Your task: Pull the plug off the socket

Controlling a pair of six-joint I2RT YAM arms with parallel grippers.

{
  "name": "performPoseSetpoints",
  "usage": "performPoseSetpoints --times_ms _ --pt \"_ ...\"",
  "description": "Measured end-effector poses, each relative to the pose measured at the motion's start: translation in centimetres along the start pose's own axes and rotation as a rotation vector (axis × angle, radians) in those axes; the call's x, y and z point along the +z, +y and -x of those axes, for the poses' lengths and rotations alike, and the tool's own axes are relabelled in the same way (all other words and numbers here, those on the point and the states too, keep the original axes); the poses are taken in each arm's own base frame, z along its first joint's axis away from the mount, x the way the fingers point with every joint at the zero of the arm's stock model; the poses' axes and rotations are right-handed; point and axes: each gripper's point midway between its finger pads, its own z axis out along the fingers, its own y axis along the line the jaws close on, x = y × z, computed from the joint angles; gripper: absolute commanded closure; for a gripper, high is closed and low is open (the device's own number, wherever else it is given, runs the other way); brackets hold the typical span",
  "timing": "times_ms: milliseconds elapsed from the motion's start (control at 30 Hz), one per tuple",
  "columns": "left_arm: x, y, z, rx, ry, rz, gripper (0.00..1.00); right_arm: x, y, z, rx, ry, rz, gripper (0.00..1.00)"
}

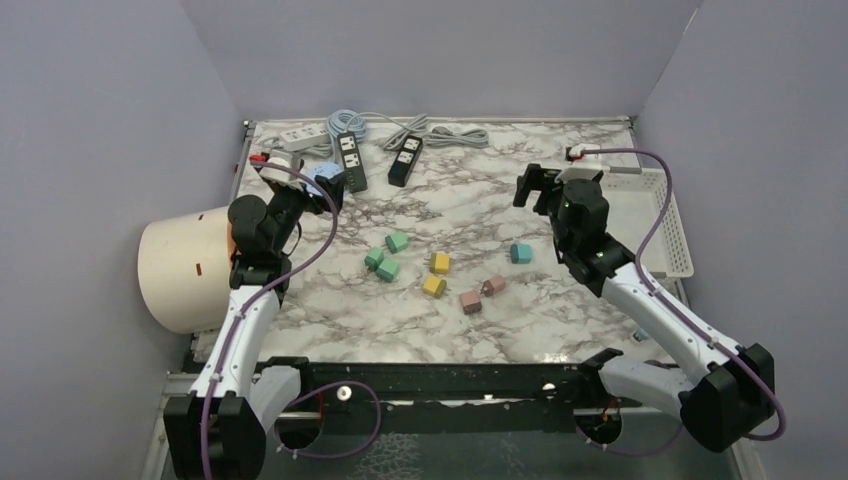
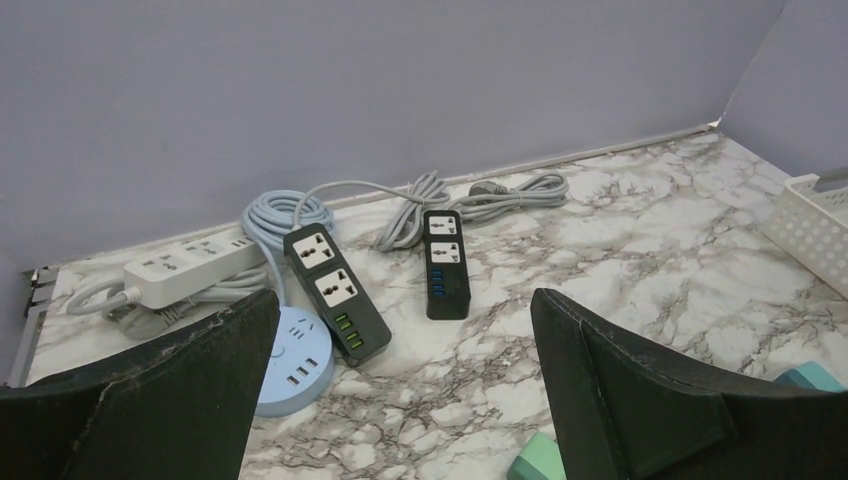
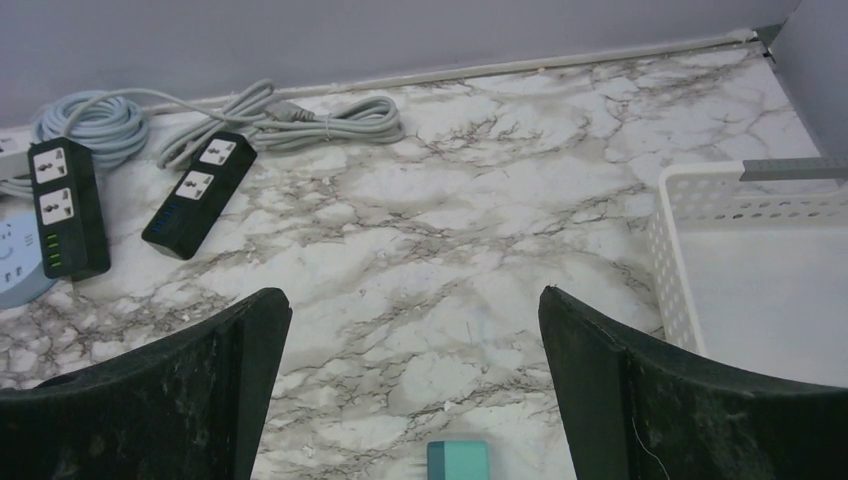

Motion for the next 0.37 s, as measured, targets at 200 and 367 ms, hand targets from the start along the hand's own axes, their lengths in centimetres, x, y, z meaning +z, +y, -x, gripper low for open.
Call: performPoseSetpoints --times_ms 200,367 --pt "-1.0 -0.2 -0.6 0.013 -0.019 0.005 0.01 -0.6 0.0 1.6 0.011 -0.061 0.018 0.0" --pt "-1.1 0.0 -1.0 0.02 -0.015 0.015 0.01 0.0 0.6 1.2 -0.001 -0.057 0.04 0.0"
